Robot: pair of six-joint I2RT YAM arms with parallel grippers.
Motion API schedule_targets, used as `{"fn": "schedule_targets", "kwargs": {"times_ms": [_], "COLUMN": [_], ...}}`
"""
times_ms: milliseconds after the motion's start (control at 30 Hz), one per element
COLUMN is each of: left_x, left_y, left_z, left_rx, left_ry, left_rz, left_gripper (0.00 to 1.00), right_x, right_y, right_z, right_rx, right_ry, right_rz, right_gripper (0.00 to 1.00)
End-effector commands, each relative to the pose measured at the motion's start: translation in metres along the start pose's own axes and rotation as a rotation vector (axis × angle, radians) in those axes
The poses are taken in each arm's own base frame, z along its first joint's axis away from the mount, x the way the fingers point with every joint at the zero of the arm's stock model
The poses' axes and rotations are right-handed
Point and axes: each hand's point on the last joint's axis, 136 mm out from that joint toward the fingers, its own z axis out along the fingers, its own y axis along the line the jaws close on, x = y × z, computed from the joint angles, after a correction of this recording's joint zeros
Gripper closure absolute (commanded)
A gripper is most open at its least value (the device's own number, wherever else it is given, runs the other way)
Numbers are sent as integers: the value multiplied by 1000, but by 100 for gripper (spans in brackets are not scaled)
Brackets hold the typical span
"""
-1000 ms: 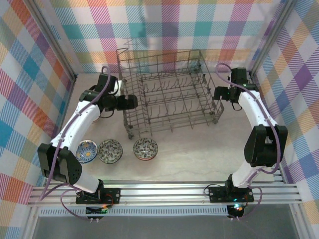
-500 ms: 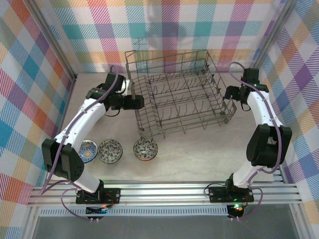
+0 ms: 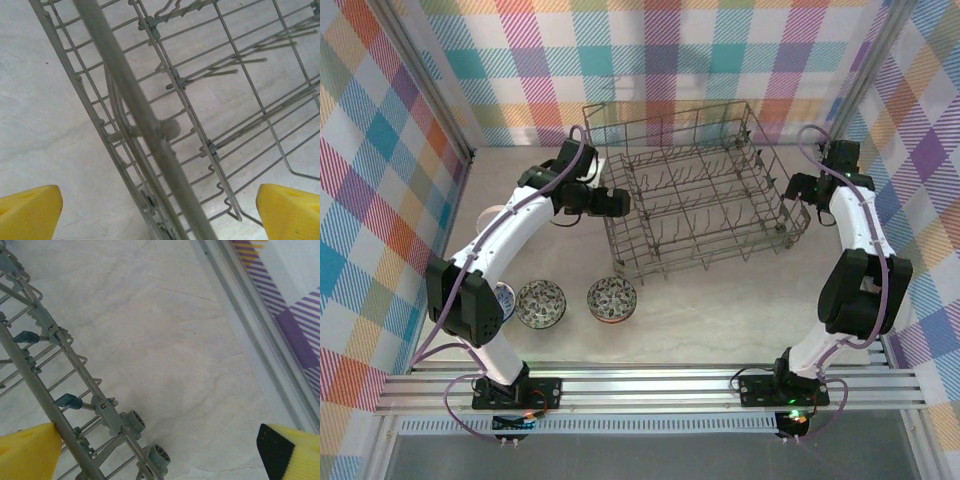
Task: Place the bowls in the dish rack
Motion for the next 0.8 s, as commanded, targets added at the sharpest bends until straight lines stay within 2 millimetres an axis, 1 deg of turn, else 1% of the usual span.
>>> {"fn": "schedule_targets", "kwargs": {"times_ms": [0, 67, 167, 267, 400, 467, 567, 667, 767], "left_x": [-2, -3, -8, -18, -32, -42, -56, -64, -66], "left_y": [-13, -18, -16, -7, 4, 7, 10, 17, 16], "left_z": [-7, -11, -20, -28, -26, -24, -21, -9, 2], "left_rx": [40, 51, 31, -36, -89, -101, -98, -96, -79], "left_ry": [9, -1, -33, -69, -59, -63, -83, -72, -43], "left_rz": [-24, -22, -15, 21, 46, 47, 28, -2, -13], "left_gripper": [1, 1, 1, 0, 0, 0, 0, 1, 6], "right_x": [14, 10, 7, 7, 14, 25, 48, 68, 88], "right_y": [-53, -53, -44, -37, -33, -31, -31, -30, -22], "right_z": [5, 3, -5, -21, -46, -58, -66, -75, -80], "right_rx": [156, 145, 98, 57, 33, 25, 31, 17, -20], "right_ry": [62, 58, 54, 30, 15, 22, 29, 48, 80], "right_rz": [56, 55, 62, 75, 89, 101, 119, 124, 119], "right_gripper": [1, 1, 1, 1, 1, 1, 1, 1, 1]}}
